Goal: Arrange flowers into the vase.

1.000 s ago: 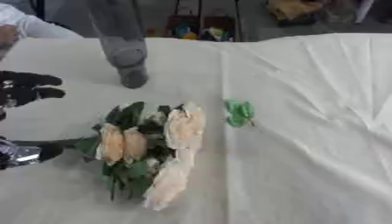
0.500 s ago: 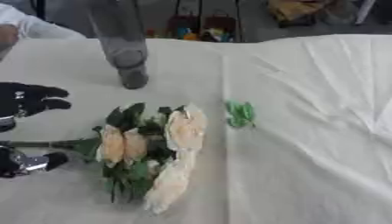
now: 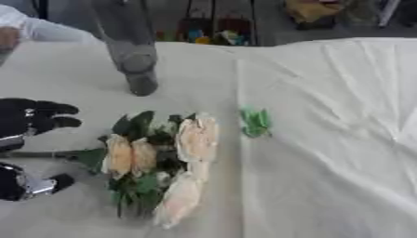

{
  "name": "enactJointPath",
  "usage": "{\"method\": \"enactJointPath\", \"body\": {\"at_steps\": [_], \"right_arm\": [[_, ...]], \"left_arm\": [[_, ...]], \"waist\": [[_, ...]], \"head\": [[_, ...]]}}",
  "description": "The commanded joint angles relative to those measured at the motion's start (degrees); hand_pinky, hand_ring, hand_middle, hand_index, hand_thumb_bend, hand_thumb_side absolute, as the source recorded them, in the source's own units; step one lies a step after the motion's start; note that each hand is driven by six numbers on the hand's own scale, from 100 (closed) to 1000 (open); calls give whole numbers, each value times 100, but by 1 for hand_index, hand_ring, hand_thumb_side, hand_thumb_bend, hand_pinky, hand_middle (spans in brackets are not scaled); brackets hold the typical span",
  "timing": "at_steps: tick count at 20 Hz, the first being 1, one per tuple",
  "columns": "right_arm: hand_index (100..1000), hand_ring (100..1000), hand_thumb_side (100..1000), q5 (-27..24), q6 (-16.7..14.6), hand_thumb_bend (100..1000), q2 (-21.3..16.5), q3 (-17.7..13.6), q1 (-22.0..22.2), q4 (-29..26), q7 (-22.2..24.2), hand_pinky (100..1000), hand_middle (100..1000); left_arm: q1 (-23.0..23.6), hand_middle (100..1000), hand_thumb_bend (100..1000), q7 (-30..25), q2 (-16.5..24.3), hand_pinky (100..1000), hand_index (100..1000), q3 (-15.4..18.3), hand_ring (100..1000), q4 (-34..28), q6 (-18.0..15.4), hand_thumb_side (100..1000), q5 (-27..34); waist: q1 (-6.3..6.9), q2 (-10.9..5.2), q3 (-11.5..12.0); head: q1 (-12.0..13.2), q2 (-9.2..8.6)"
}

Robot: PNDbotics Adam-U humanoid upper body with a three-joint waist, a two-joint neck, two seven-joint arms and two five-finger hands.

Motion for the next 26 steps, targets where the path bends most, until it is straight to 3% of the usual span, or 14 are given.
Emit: {"method": "enactJointPath", "body": {"at_steps": [1,15,26], "right_arm": [[782,766,858,-39,-6,100,-127,10,-77,-124,37,542,571],[775,768,857,-84,-6,100,-126,23,-76,-124,109,542,566],[773,769,857,-102,-9,100,-132,15,-71,-124,124,542,565]], "left_arm": [[-23,1000,429,139,352,947,1000,-49,1000,-69,2,888,36],[-96,982,319,275,362,921,1000,-245,991,-69,279,873,165],[-240,979,303,156,307,918,1000,-395,990,-69,501,879,281]], "waist": [[3,-81,-2],[-1,-33,-35],[13,2,-70]], "head": [[35,-82],[76,-146],[106,-182]]}}
